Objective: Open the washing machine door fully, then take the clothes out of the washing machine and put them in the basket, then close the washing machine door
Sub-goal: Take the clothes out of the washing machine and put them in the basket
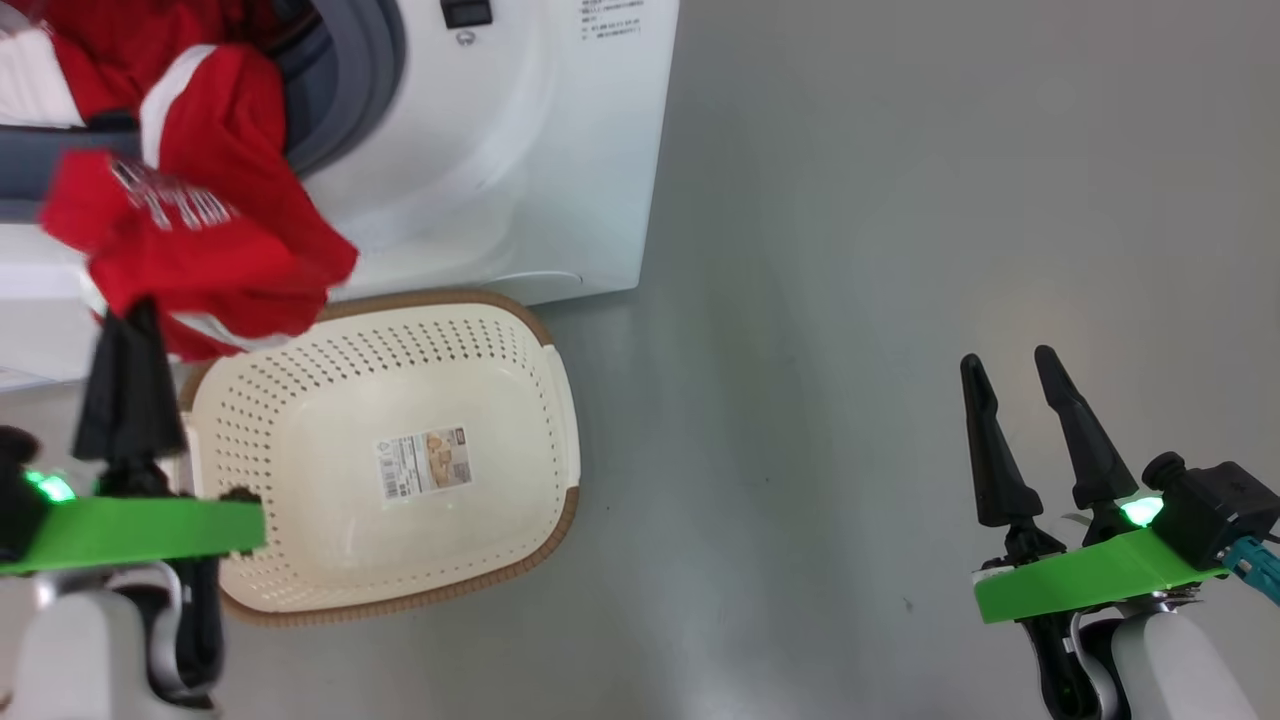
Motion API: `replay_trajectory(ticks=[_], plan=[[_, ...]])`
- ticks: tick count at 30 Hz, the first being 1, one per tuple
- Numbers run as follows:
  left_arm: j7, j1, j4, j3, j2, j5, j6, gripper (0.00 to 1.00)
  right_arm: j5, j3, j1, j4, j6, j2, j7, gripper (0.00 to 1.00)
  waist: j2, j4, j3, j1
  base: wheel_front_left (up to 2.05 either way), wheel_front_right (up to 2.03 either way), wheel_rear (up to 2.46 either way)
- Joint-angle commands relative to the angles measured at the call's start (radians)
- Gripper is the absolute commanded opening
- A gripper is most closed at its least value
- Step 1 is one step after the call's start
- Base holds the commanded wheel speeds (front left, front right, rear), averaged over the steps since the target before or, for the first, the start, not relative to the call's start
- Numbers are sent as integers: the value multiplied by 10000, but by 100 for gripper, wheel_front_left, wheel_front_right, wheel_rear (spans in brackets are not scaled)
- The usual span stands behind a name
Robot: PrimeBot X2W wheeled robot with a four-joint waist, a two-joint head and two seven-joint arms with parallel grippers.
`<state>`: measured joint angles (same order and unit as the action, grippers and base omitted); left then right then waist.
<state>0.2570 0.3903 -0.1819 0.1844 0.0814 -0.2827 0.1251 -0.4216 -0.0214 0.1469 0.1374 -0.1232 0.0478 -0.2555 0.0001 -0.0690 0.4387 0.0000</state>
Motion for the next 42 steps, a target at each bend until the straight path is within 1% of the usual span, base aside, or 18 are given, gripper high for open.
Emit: replay_trajectory(ticks=[1,3,5,8,11,14,17,26,33,42], plan=[[48,-157,-28,243,255,-16,55,0,-42,-289,-6,-241,-75,24,-63,100,-1,-38,120,0,0,0,0],[48,-146,-559,34,350,11,55,1,-73,-321,30,-249,-75,24,-63,100,-1,-83,228,0,0,0,0],[48,-70,-1050,-74,384,6,55,6,-84,-337,68,-273,-75,24,-63,100,-1,-95,342,0,0,0,0],[48,190,-1771,-168,492,-5,55,8,-84,-360,127,-293,-75,24,-63,100,-1,-114,551,0,0,0,0],[48,475,-2446,-246,570,-17,55,7,-92,-386,201,-322,-75,24,-63,100,-1,-136,737,0,0,0,0],[48,687,-3056,-354,618,56,55,0,-113,-433,262,-346,-75,24,-63,100,-1,-185,928,0,0,0,0],[48,884,-3673,-375,695,124,55,0,-144,-485,340,-373,-75,24,-63,100,-1,-257,1147,0,0,0,0],[48,1098,-4850,-831,575,231,55,0,-164,-446,471,-494,-75,24,-63,100,-1,-326,1762,0,0,0,0],[48,1736,-6037,-1333,831,-85,55,0,-125,-466,762,-647,-75,24,-63,100,-1,-268,2444,0,0,0,0],[48,2464,-6809,-1748,988,-331,55,0,3,-504,919,-751,-75,24,-63,100,-1,-146,3098,0,0,0,0]])
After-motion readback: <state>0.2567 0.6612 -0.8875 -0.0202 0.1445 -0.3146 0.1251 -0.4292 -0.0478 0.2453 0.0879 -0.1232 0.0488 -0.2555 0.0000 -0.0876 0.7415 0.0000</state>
